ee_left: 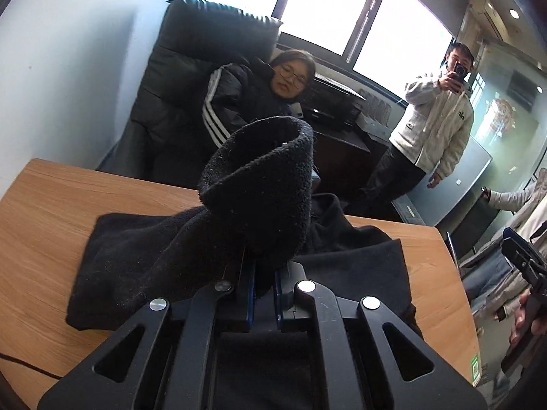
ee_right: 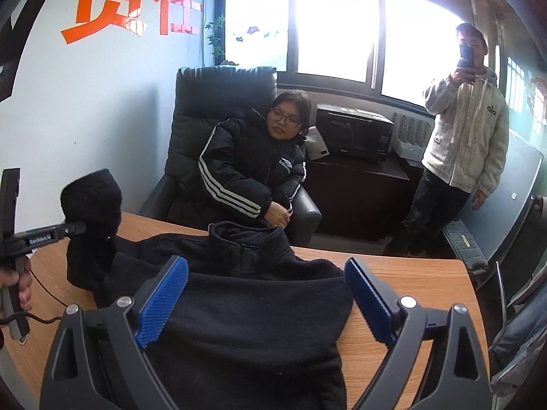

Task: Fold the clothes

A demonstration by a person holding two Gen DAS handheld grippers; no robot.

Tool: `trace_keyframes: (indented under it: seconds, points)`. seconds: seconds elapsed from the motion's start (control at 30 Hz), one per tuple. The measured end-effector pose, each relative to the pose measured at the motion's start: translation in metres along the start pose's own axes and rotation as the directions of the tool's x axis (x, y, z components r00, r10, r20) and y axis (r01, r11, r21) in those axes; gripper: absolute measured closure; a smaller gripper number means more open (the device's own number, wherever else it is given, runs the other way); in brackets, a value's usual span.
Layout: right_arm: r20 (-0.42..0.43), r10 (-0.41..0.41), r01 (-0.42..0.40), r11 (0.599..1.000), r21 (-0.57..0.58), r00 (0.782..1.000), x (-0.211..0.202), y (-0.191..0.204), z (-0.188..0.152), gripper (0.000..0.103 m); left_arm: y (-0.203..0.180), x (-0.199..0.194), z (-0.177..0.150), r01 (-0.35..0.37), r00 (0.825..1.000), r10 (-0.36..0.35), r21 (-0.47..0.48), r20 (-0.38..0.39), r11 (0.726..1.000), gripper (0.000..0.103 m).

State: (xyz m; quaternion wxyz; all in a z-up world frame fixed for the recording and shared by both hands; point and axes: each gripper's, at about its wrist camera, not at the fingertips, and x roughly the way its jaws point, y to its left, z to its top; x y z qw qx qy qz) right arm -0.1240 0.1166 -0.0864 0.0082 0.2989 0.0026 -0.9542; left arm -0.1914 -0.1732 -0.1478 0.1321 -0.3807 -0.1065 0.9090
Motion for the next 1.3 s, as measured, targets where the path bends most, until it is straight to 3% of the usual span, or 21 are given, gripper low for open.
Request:
trace_keyframes:
  seconds: [0.2,0.5,0.73,0.8,0.83,0.87,0.93,1.03,1.13,1.17,1.3]
  points:
    - [0.034,-0.017,0.015,0.999,0.042,0.999,-0.024,-0.065,-0.025,0.007,-0.1,0.07,-0.025,-0.026,0.998,0.028,0.035,-0.061,0.999,0.096]
    - [0.011,-0.067,0.065,0.988,0.138,0.998,-0.05,-0.162,-0.064,0.007,-0.221,0.132,-0.069,0.06,0.983,-0.039,0.114,-0.178,0.992,0.096]
    - [-0.023,-0.04,0.044,0.986,0.159,0.999,-0.041,-0.181,-0.077,0.007,-0.253,0.176,-0.098,0.038,0.968,-0.004,0.131,-0.249,0.991,0.092]
    - [-0.045,-0.011,0.018,0.988,0.152,0.999,-0.034,-0.177,-0.079,0.007,-0.246,0.172,-0.098,0.03,0.965,-0.004,0.094,-0.264,0.995,0.085]
    - [-0.056,0.005,0.003,0.989,0.146,0.998,-0.029,-0.174,-0.078,0.007,-0.242,0.169,-0.098,0.026,0.963,-0.005,0.075,-0.27,0.997,0.07]
    - [-0.064,0.022,-0.013,0.99,0.138,0.998,-0.025,-0.17,-0.076,0.007,-0.238,0.161,-0.096,0.021,0.964,-0.004,0.061,-0.267,0.998,0.04]
    - [-0.065,0.051,-0.043,0.992,0.115,0.997,-0.017,-0.161,-0.067,0.007,-0.226,0.134,-0.092,0.03,0.971,-0.023,0.026,-0.237,0.999,0.018]
    - [-0.039,0.102,-0.098,0.992,0.084,0.994,-0.008,-0.142,-0.045,0.007,-0.203,0.08,-0.082,0.061,0.979,-0.06,0.001,-0.196,0.998,0.015]
    - [-0.037,0.181,-0.178,0.981,0.076,0.983,0.012,-0.114,-0.027,0.001,-0.159,0.029,-0.059,0.041,0.987,-0.043,-0.013,-0.156,0.999,0.006]
    - [-0.062,0.216,-0.211,0.975,0.076,0.974,0.028,-0.099,-0.028,0.001,-0.14,0.02,-0.048,0.03,0.989,-0.032,-0.011,-0.144,0.999,0.001]
    - [-0.164,0.349,-0.338,0.937,0.087,0.923,0.092,-0.041,-0.032,0.001,-0.065,-0.017,-0.003,-0.014,0.995,0.013,-0.005,-0.094,1.0,0.0]
